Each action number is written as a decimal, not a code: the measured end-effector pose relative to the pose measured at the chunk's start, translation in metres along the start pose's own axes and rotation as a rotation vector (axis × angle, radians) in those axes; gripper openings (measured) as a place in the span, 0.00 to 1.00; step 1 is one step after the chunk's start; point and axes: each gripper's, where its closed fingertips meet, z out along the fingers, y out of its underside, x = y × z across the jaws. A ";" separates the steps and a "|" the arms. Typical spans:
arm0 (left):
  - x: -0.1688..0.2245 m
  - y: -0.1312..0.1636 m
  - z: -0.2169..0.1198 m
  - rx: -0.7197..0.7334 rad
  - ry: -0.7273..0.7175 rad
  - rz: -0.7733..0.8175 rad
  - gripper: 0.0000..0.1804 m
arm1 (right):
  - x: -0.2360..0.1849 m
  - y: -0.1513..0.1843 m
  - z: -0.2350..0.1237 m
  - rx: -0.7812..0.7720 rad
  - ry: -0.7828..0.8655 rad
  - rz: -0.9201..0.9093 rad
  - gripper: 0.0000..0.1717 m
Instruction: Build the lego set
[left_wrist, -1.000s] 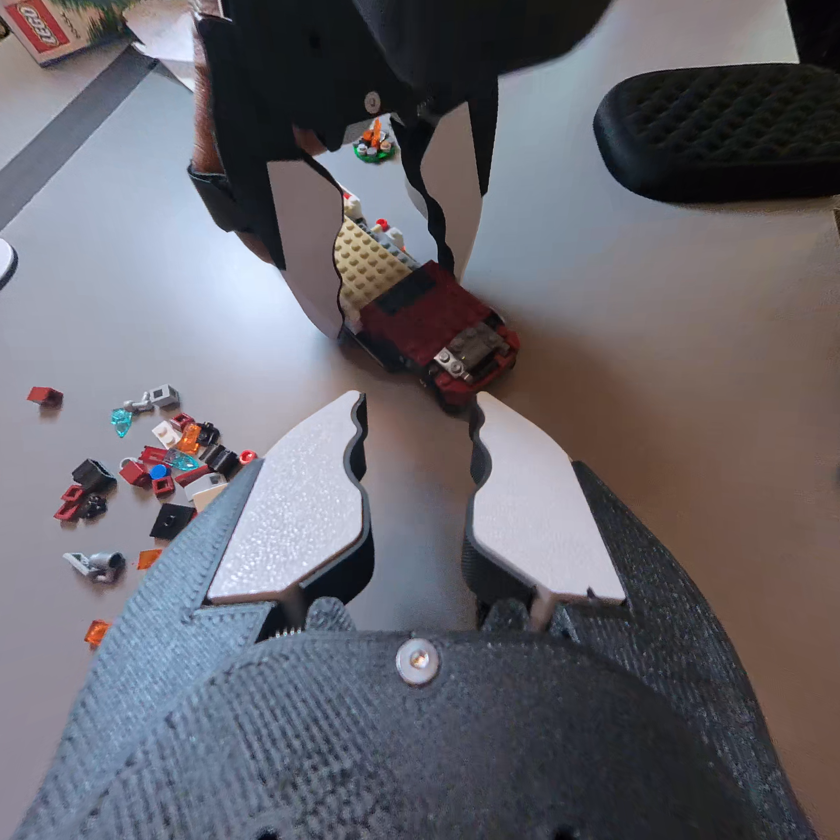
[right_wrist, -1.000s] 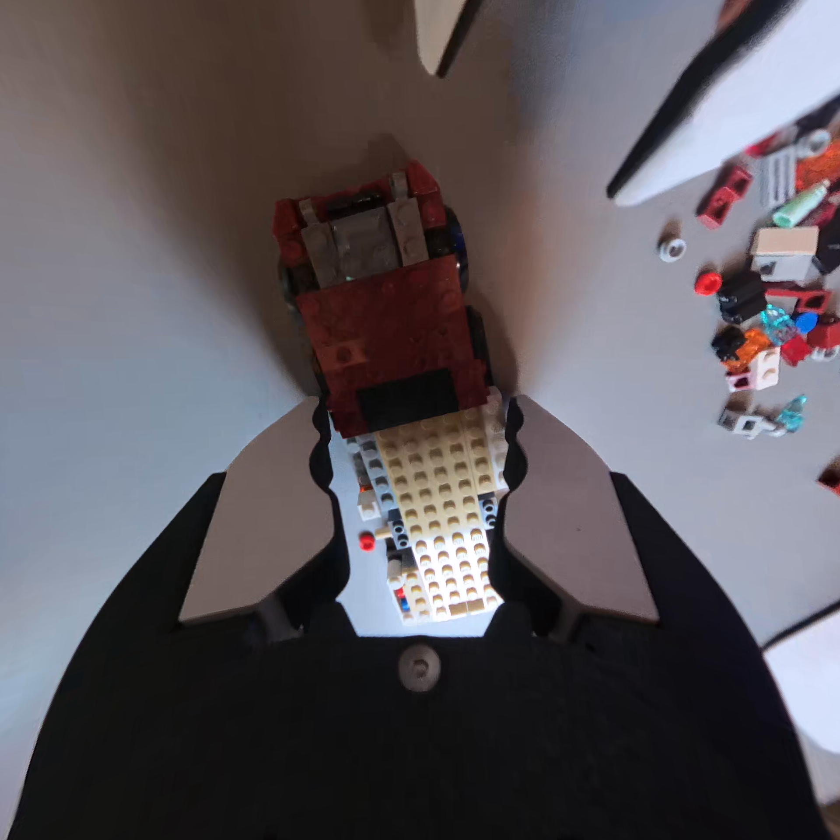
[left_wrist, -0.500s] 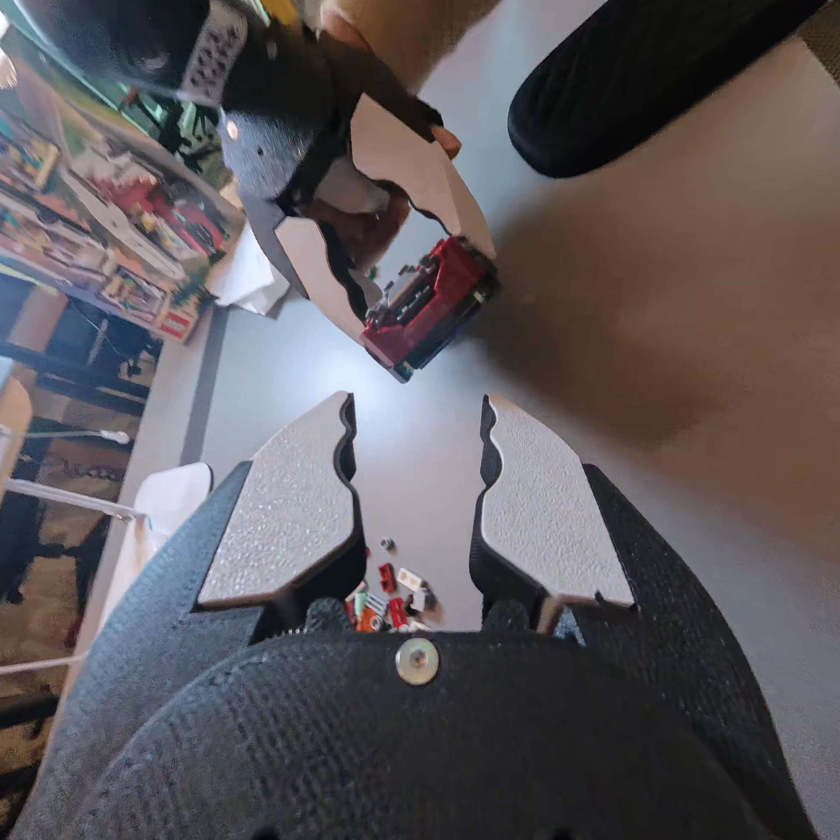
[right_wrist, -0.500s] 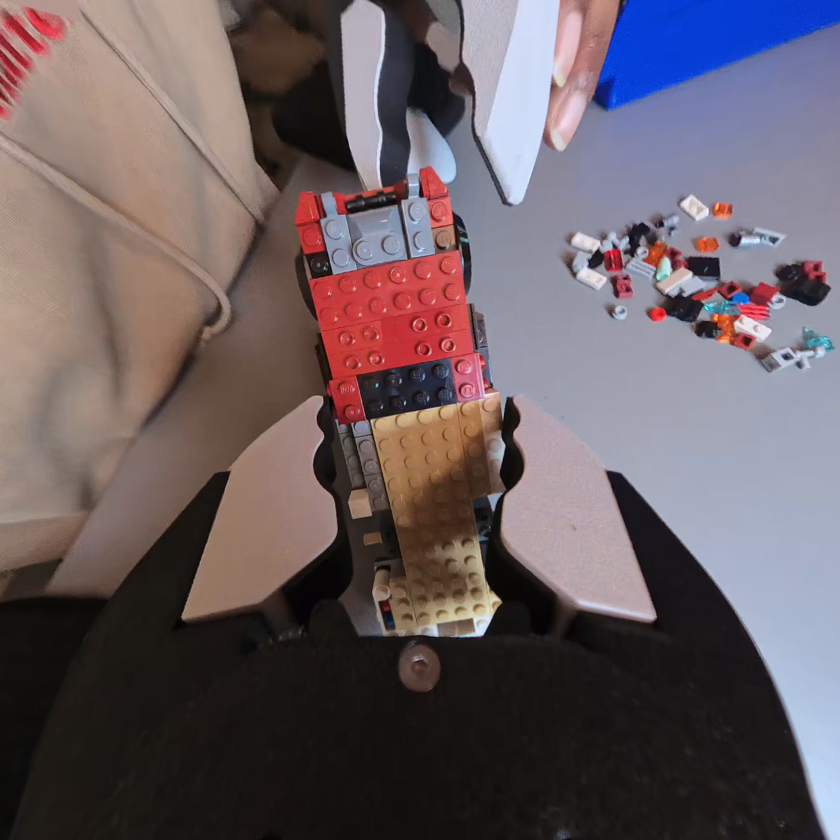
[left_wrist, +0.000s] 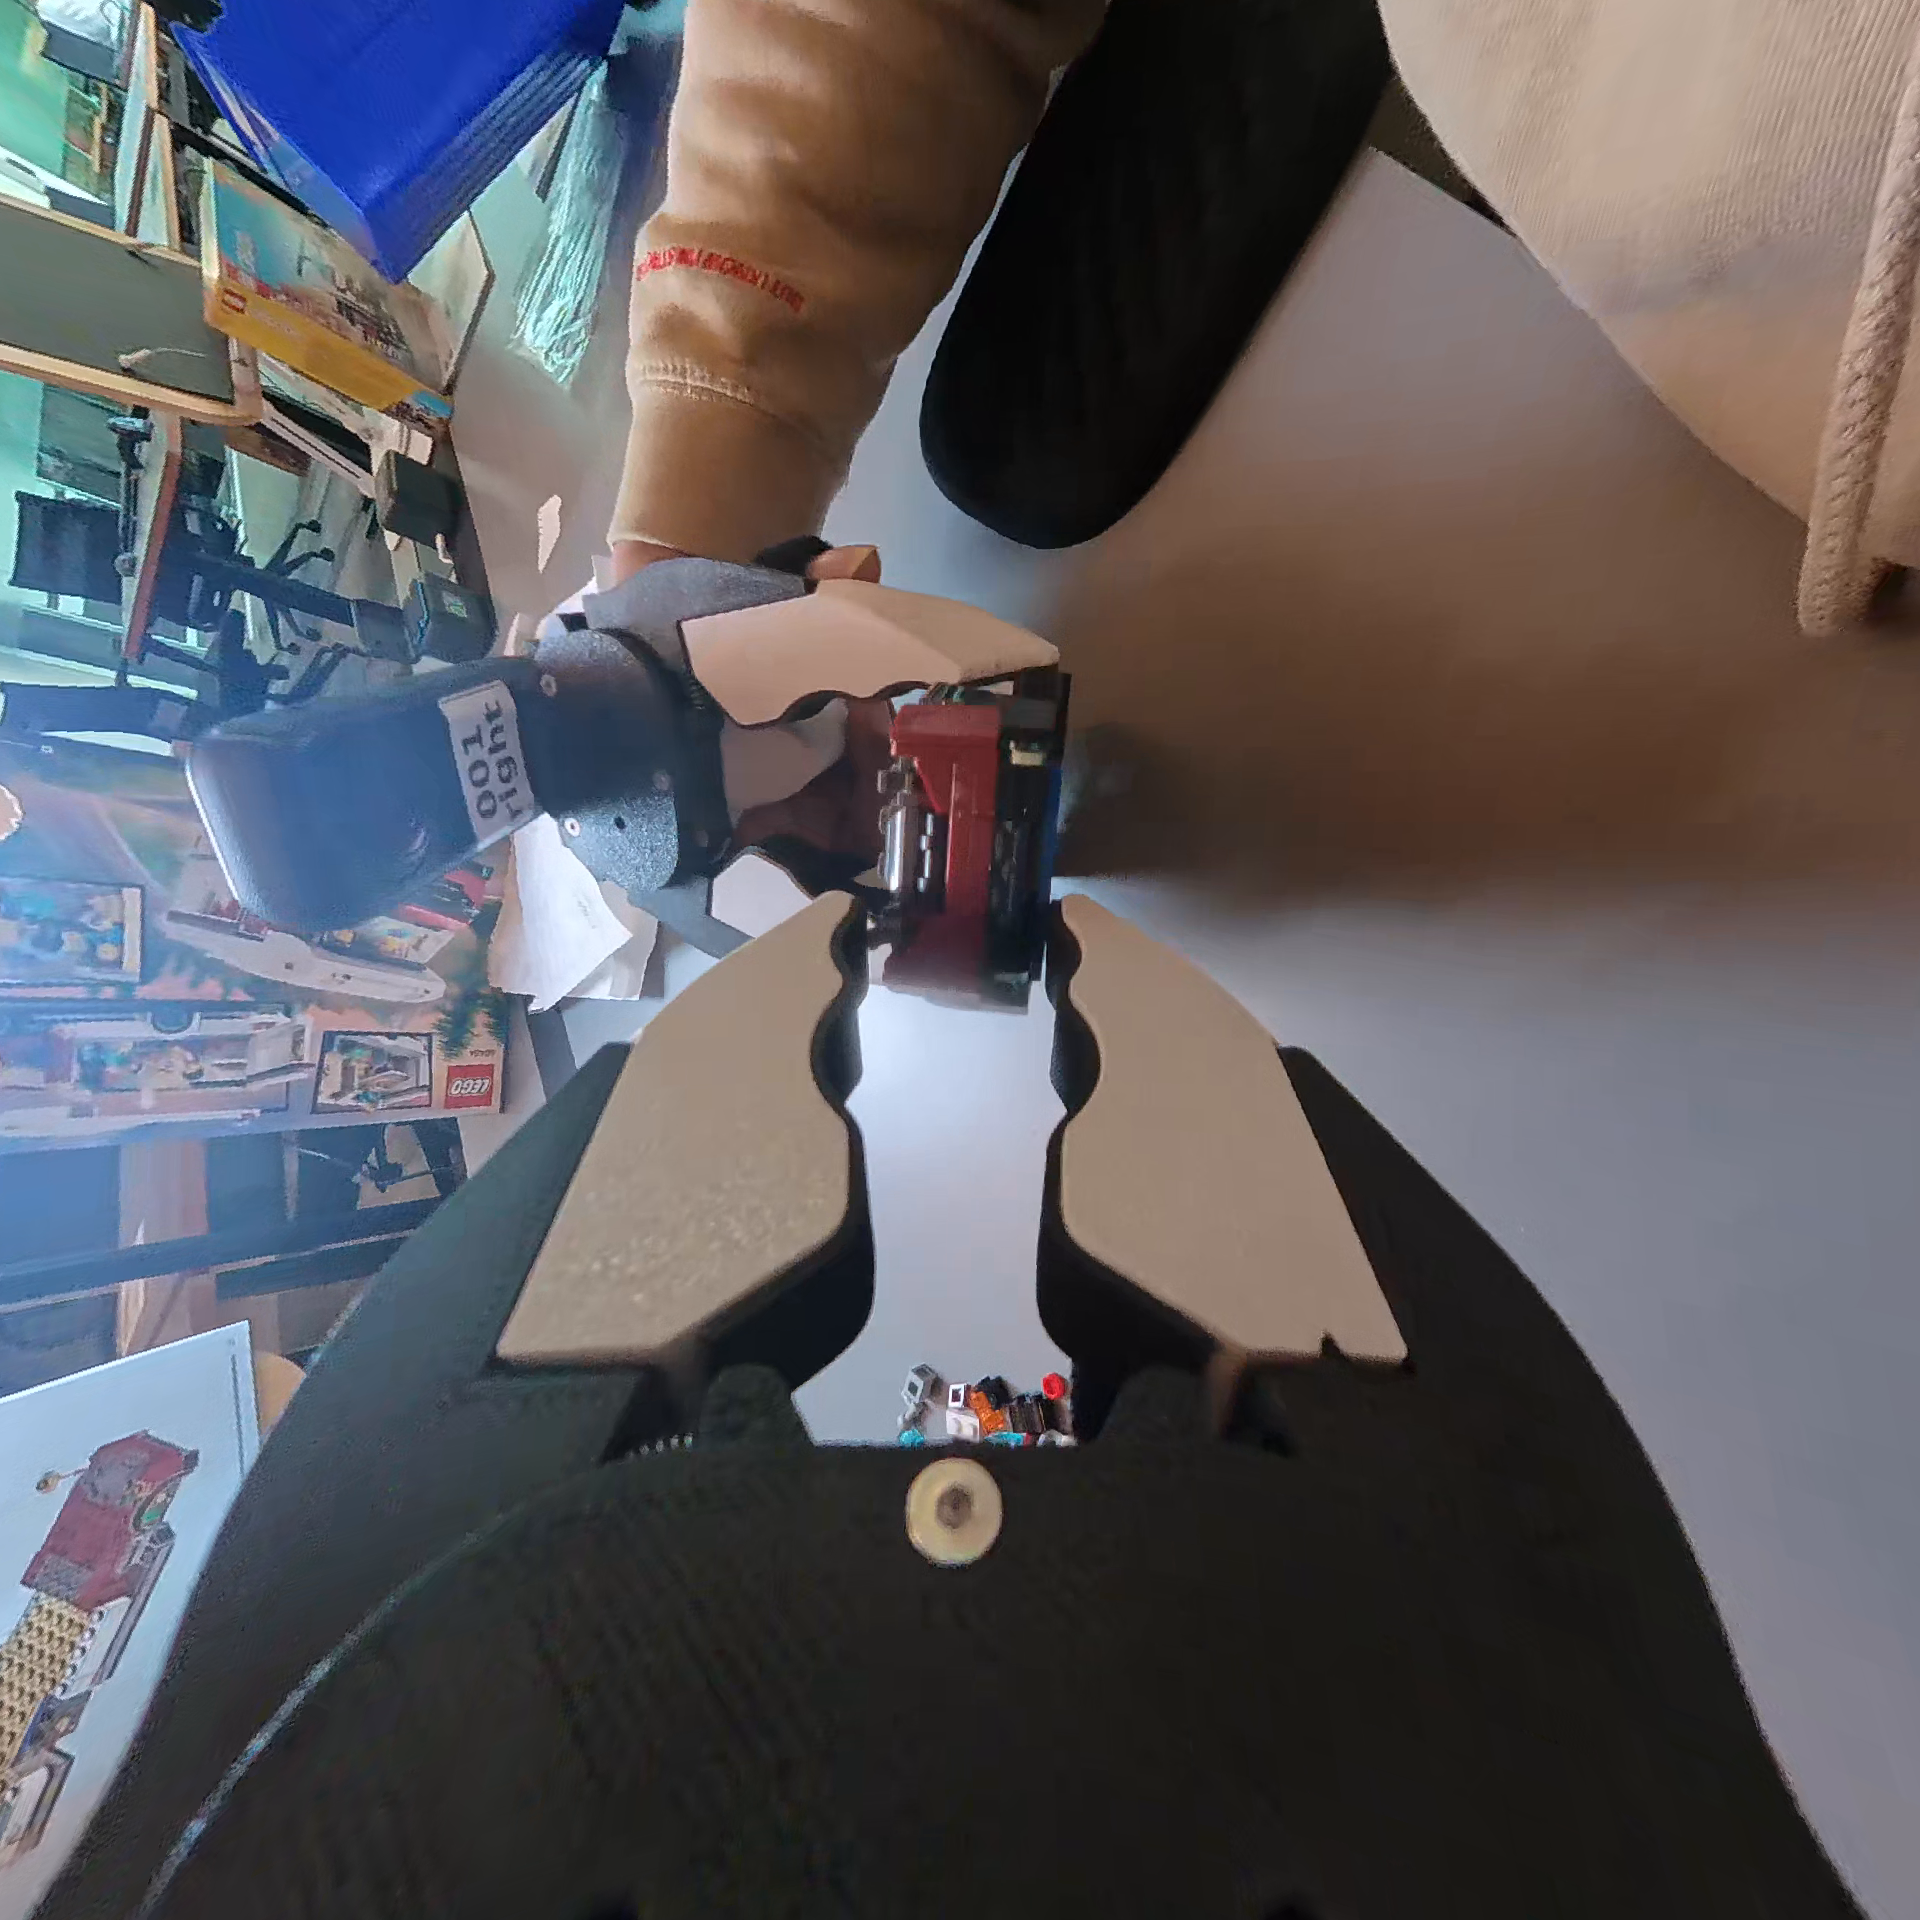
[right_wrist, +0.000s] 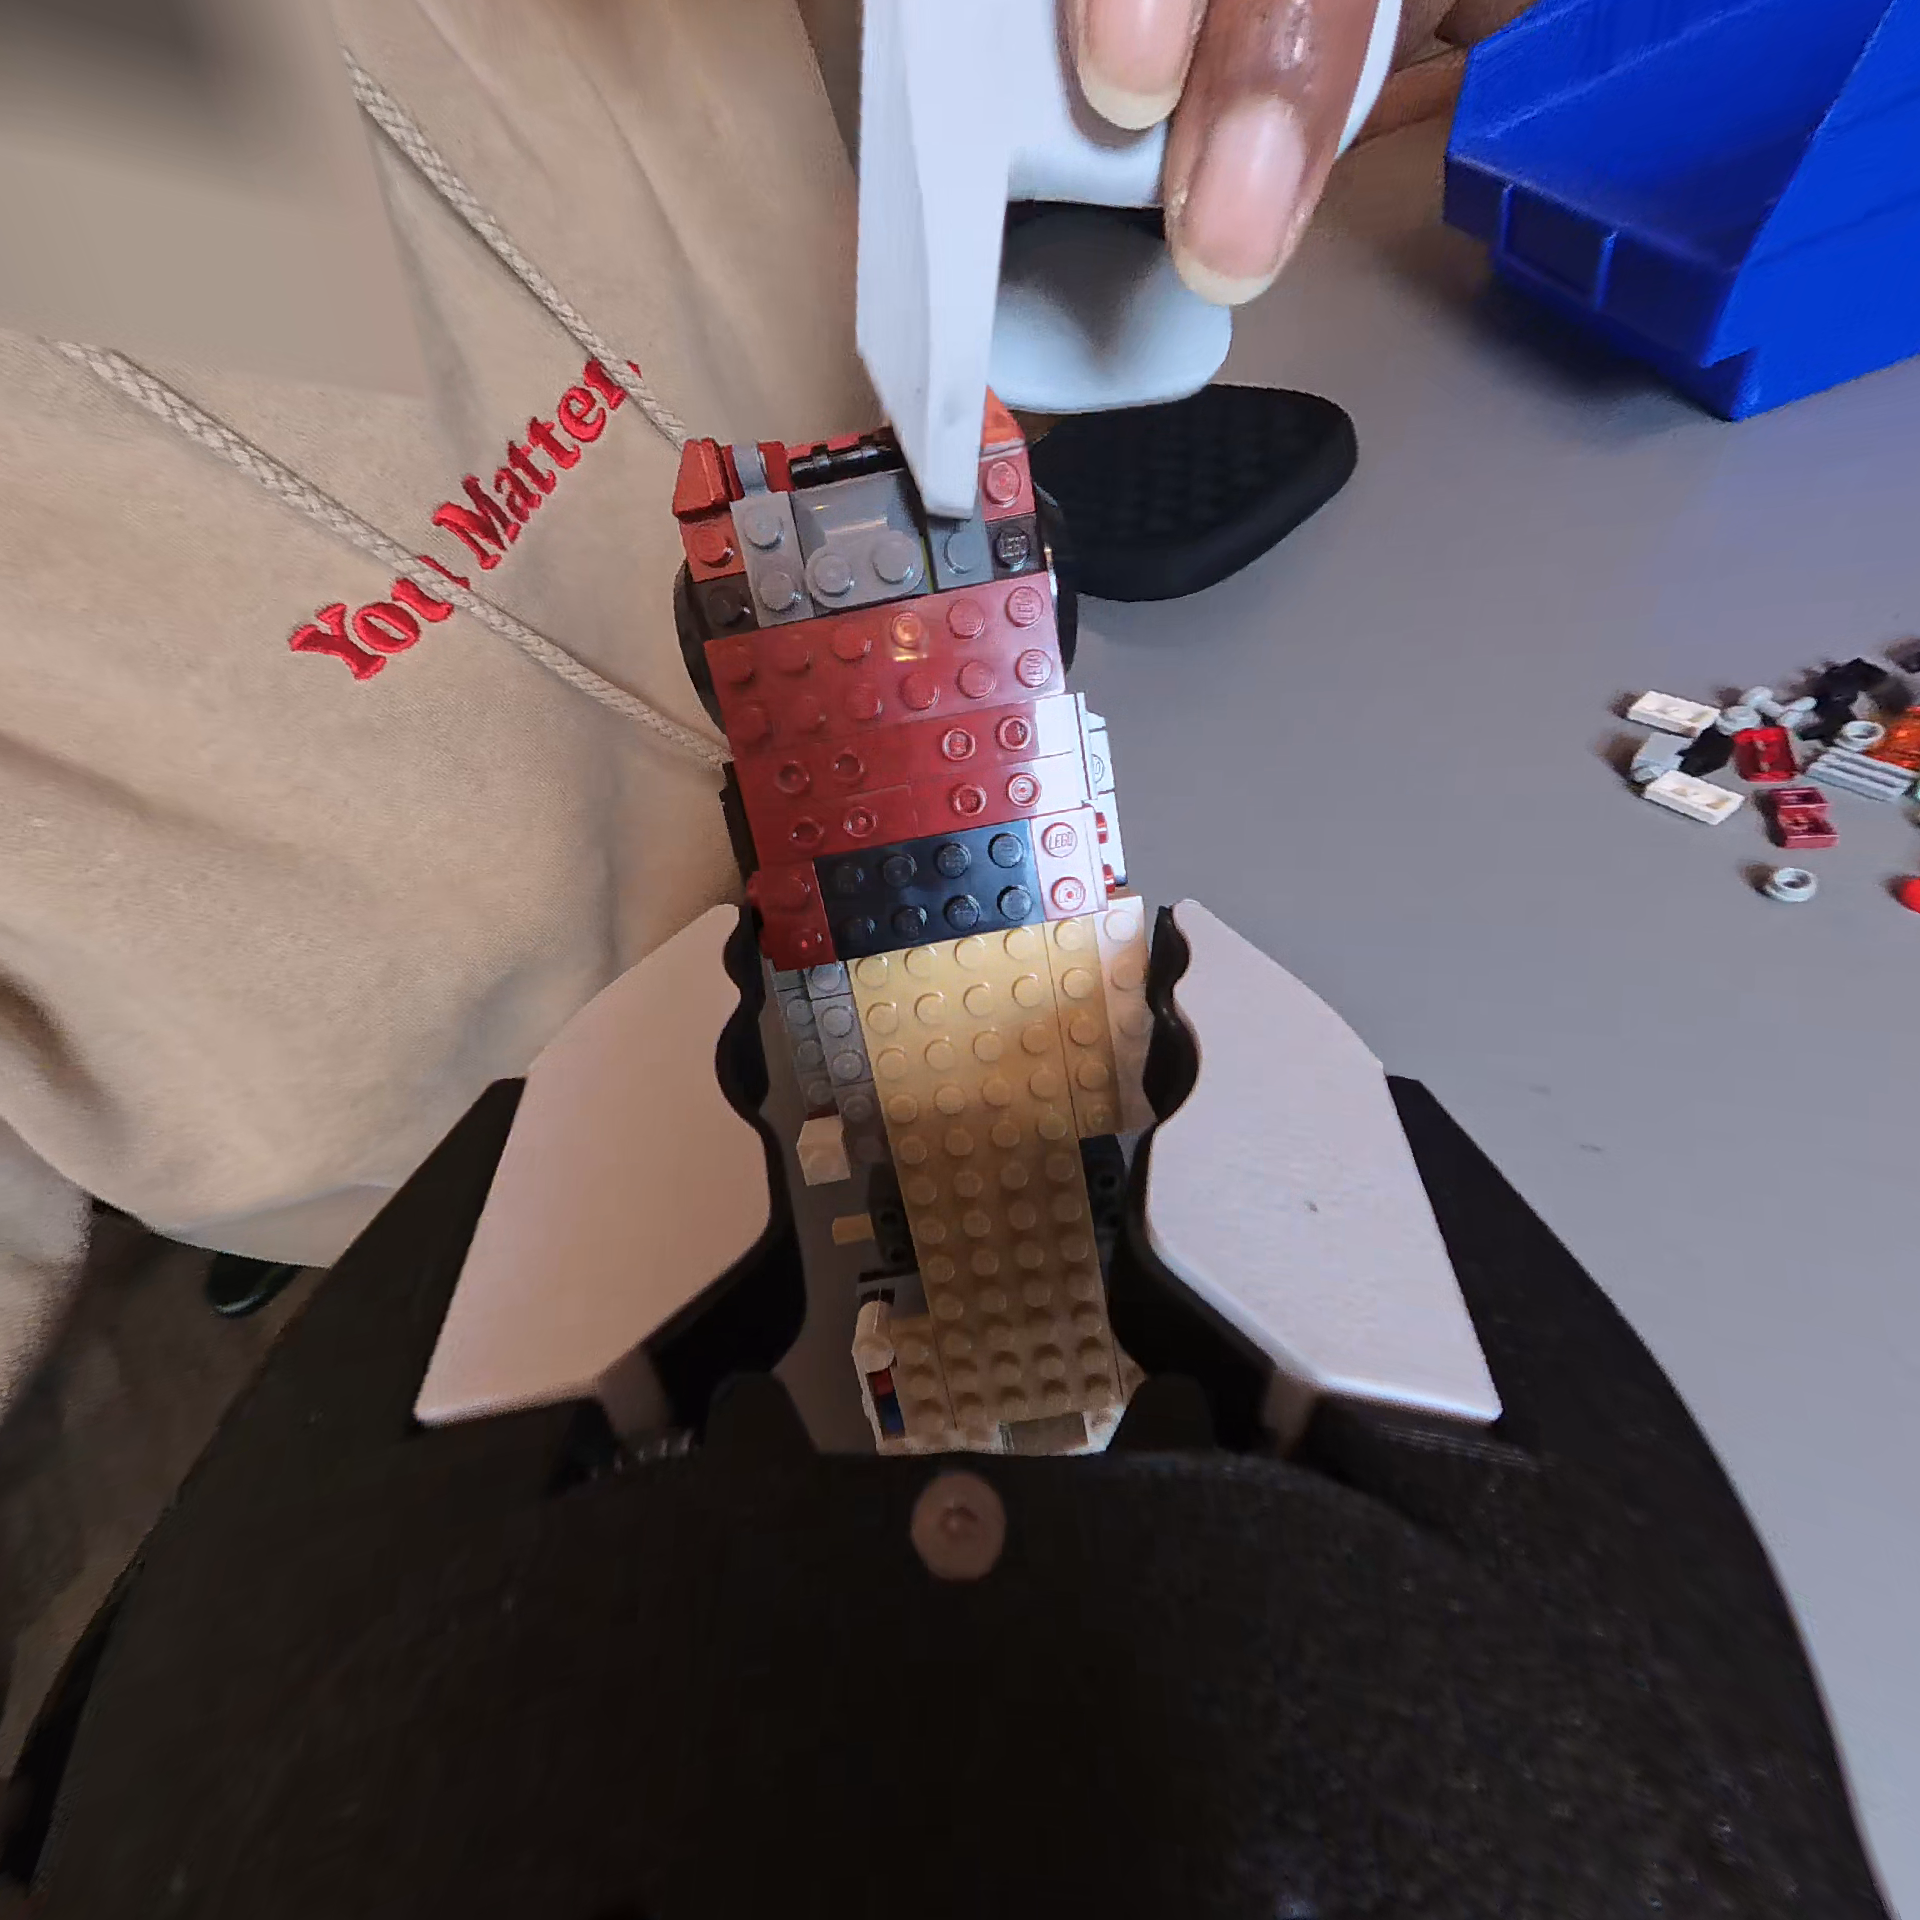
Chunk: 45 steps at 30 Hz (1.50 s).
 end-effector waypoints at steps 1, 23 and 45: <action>0.000 -0.001 0.001 -0.001 0.006 0.003 0.18 | -0.001 0.000 0.000 0.000 -0.011 0.002 0.42; 0.006 -0.004 -0.003 0.003 0.121 -0.040 0.17 | -0.001 -0.002 0.006 -0.021 -0.042 0.006 0.42; -0.020 -0.016 0.012 0.083 -0.045 -0.321 0.18 | -0.008 -0.033 -0.025 0.046 1.050 -0.501 0.18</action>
